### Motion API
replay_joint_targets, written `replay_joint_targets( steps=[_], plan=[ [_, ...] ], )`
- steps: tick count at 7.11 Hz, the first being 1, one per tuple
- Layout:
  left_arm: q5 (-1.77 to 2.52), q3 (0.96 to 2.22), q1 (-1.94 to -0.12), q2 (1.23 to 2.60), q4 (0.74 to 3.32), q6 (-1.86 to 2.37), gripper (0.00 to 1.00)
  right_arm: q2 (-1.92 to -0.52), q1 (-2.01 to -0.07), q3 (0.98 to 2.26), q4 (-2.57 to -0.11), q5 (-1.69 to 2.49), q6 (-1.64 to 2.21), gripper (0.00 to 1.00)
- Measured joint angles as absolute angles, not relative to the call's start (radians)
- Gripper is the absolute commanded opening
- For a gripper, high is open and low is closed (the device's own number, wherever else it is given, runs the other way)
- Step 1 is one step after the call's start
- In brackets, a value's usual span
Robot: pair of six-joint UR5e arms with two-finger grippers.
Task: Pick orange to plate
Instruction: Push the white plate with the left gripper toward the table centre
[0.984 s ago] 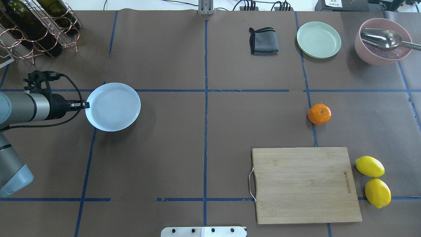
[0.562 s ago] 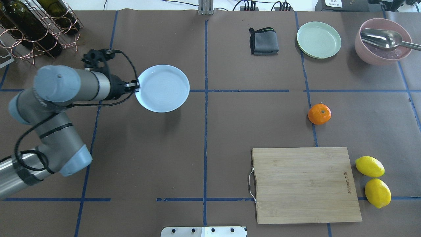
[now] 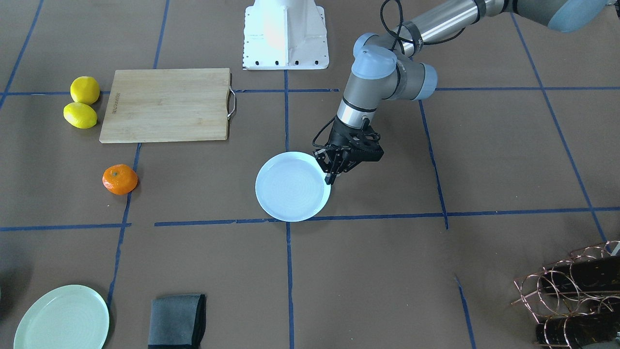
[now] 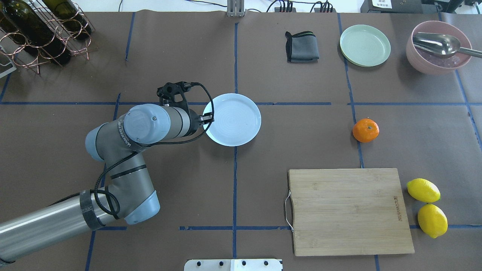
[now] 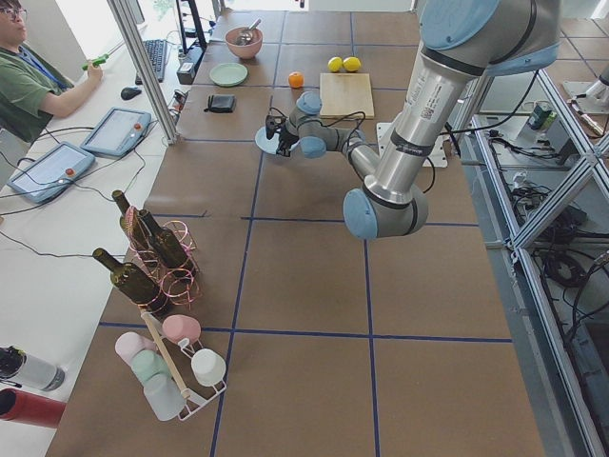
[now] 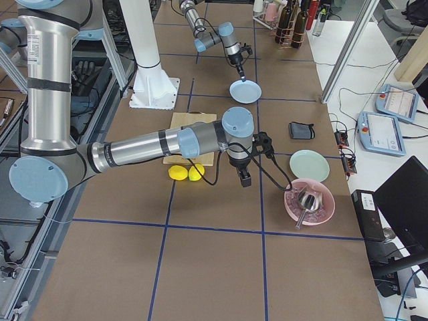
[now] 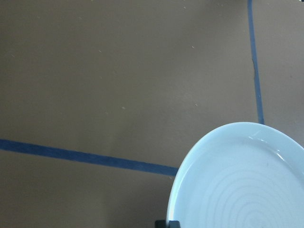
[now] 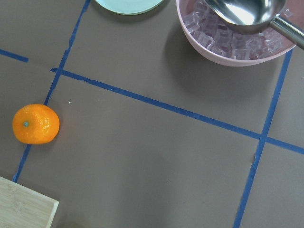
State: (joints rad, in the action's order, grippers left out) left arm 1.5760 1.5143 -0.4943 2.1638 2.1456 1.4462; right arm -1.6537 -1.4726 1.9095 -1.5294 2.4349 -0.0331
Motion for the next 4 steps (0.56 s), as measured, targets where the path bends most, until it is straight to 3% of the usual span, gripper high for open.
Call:
replay_joint_targets(
  steps=[1,2,4],
  plan=[
    [1.567,1.510,-0.477,2.169,2.146,1.446,0.63,-1.654,-1.473,1.908,-1.529,2.436,-0.033,1.00],
    [1.564,1.509,-0.470,2.170,2.147,1.443,1.00,-1.654,-1.473,1.908,-1.529,2.436,-0.034,1.00],
    [1.565,1.511,-0.471,2.167,2.146,1.430,1.00,-1.653,-1.473,1.910,-1.529,2.436,-0.033,1.00]
  ],
)
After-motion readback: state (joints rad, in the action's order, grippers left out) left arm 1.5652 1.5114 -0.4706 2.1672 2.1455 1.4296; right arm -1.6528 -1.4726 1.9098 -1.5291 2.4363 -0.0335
